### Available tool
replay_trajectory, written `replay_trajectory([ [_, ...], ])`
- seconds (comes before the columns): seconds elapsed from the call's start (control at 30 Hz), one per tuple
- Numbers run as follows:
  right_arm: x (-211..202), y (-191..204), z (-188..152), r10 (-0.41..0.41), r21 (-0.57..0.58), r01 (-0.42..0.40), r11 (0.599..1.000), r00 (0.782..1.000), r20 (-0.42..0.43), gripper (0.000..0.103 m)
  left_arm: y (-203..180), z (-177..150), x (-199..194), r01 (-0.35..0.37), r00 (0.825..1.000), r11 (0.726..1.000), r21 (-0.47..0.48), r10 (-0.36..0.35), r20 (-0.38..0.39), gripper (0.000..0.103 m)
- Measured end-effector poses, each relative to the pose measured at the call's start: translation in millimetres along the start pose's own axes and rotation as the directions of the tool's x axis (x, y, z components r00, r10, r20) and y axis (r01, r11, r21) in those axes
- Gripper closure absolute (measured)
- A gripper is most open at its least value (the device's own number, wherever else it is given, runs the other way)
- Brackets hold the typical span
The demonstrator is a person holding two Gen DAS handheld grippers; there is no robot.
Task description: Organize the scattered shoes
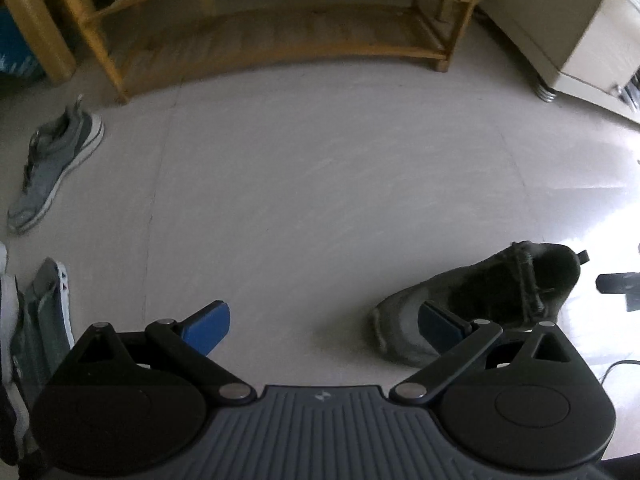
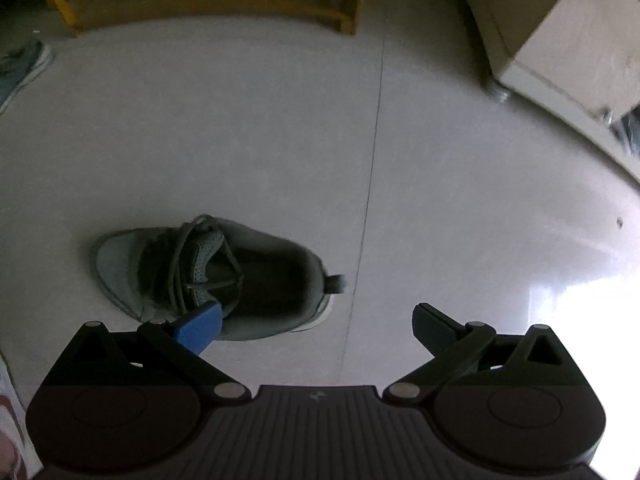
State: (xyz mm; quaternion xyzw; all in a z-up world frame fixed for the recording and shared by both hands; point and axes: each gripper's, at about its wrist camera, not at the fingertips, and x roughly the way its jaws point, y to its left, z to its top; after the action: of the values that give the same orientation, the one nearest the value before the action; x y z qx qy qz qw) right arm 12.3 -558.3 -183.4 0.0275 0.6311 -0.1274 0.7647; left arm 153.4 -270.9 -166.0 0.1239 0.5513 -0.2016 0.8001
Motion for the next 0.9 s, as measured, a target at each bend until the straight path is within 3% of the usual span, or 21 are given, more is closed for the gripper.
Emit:
replay_trajectory([
  [0.07, 9, -1, 0, -0.004, 0.019, 0.005, 1.000, 1.000, -0.014, 0.002, 12, -2, 1, 0.000, 1.000, 1.000, -0.009, 0.000, 0.007, 0.002],
  [0.27, 50, -18, 4, 0.043, 0.200, -0.032, 0.979, 0.998, -0.051, 0.025, 26, -2, 24, -0.007, 1.000, 1.000, -0.014, 0.007, -0.014, 0.002],
  [0.4, 88, -16, 4, 0.082, 0.238, -0.052, 0.970, 0.989, -0.122, 0.067, 30, -4, 41, -0.001, 0.999, 1.000, -0.015, 0.001, -0.037, 0.002],
  [0.6, 97, -10, 13, 0.031, 0.158, -0.013, 0.987, 0.994, -0.108, 0.077, 29, -9, 58, 0.014, 0.997, 1.000, -0.015, -0.015, -0.072, 0.002],
  [0.73, 96, -12, 20, 0.017, 0.018, -0.015, 1.000, 0.993, -0.114, 0.079, 20, -8, 61, 0.001, 0.997, 1.000, -0.002, -0.001, -0.072, 0.002],
  [0.9, 90, -23, 20, 0.004, -0.157, -0.022, 0.987, 0.994, -0.110, 0.079, 4, -7, 62, 0.003, 0.998, 1.000, 0.012, -0.002, -0.067, 0.002],
])
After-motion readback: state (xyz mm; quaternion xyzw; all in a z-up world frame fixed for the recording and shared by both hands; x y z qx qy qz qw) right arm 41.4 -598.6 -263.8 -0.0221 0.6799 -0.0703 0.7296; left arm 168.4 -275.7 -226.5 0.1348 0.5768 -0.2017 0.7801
